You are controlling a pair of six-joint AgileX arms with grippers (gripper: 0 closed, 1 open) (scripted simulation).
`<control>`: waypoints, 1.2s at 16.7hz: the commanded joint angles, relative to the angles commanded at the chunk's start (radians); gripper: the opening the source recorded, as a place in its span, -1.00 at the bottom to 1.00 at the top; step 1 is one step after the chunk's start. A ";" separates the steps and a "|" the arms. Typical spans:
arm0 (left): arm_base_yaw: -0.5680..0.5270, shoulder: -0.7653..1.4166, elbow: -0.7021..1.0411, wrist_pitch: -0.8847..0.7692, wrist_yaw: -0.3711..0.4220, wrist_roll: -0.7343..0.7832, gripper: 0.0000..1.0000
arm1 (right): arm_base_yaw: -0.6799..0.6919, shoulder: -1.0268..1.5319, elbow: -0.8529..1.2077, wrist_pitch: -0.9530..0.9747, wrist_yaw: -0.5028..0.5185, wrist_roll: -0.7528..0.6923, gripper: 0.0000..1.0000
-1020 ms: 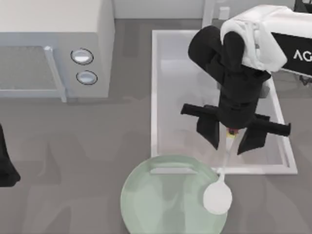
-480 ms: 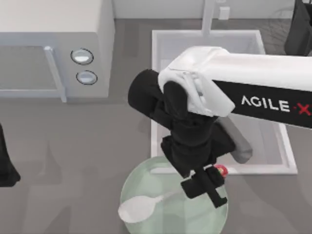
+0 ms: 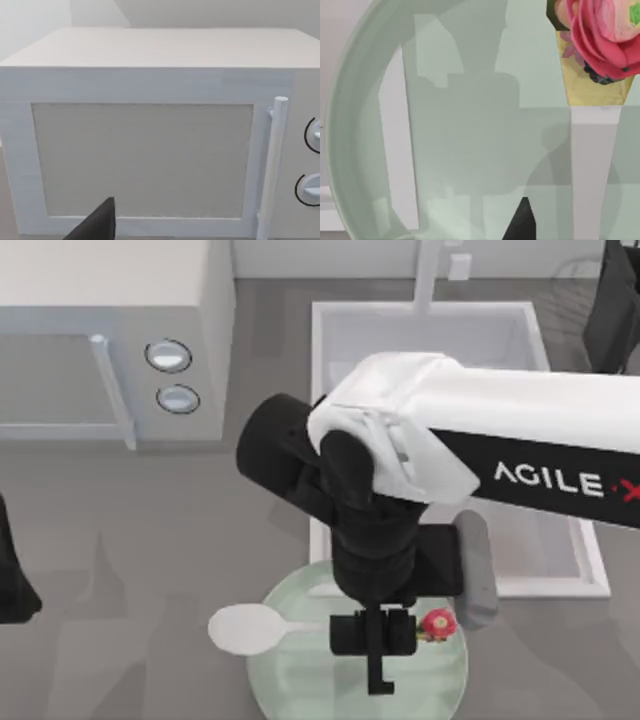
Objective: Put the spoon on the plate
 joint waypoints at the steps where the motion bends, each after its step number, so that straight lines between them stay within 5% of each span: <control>1: 0.000 0.000 0.000 0.000 0.000 0.000 1.00 | 0.002 -0.001 0.000 0.001 0.001 0.012 -1.00; 20: 0.000 0.000 0.000 0.000 0.000 0.000 1.00 | -0.027 0.021 -0.067 -0.061 -0.063 0.054 -1.00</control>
